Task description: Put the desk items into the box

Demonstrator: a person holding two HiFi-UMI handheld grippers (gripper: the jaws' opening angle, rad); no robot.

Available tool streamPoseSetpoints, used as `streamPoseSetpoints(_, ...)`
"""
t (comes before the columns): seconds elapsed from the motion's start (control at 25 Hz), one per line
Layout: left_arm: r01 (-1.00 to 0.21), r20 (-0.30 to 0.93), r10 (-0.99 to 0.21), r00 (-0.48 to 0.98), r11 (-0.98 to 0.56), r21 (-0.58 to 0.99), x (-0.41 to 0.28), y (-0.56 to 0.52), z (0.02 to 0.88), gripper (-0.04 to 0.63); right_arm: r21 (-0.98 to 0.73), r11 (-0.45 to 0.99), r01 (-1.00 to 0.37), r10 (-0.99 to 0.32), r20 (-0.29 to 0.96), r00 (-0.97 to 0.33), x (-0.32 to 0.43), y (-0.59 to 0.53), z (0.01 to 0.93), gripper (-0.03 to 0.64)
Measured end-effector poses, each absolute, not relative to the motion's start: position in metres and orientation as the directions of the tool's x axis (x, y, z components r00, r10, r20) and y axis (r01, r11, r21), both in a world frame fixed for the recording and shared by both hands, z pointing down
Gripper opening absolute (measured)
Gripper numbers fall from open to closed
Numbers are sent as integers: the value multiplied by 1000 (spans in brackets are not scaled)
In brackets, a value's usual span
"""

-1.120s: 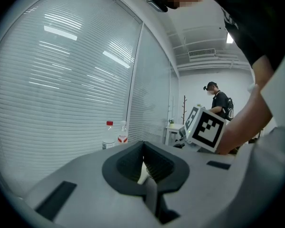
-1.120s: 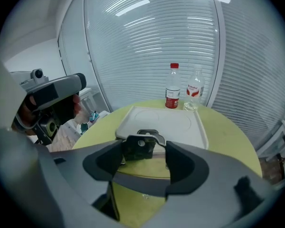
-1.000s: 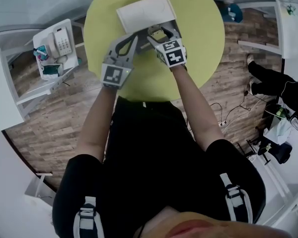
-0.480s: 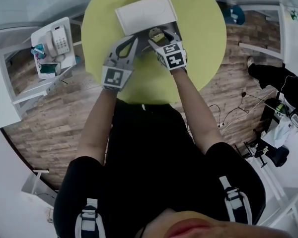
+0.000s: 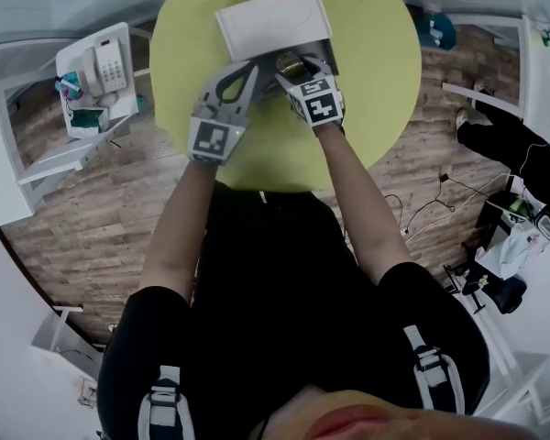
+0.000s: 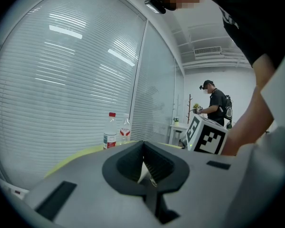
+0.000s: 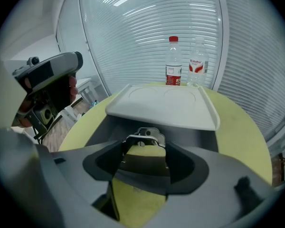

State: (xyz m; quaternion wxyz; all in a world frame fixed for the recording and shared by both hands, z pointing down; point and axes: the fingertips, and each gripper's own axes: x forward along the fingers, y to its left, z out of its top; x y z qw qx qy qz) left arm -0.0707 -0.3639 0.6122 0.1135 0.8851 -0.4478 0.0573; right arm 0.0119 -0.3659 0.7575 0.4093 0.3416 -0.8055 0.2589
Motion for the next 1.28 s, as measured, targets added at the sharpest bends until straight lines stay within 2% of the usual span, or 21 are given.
streamPoseSetpoints(0.6, -824, 180, -804, 566, -554, 117, -78, -362, 600, 12, -107, 664, -740, -265, 892, -366, 15, -361, 781, 295)
streamPoseSetpoints(0.76, -832, 183, -811, 555, -541, 126, -81, -359, 591, 12, -99, 660, -745, -294, 878, -377, 16, -364, 770, 295)
streamPoseSetpoints(0.96, -831, 177, -812, 556, -546, 106, -84, -355, 574, 12, -94, 661, -745, -348, 840, -415, 16, -365, 733, 295)
streamPoseSetpoints(1.28, -814, 141, -802, 580, -569, 113, -86, -342, 516, 12, -149, 701, -697, -435, 685, -584, 3, -346, 626, 280)
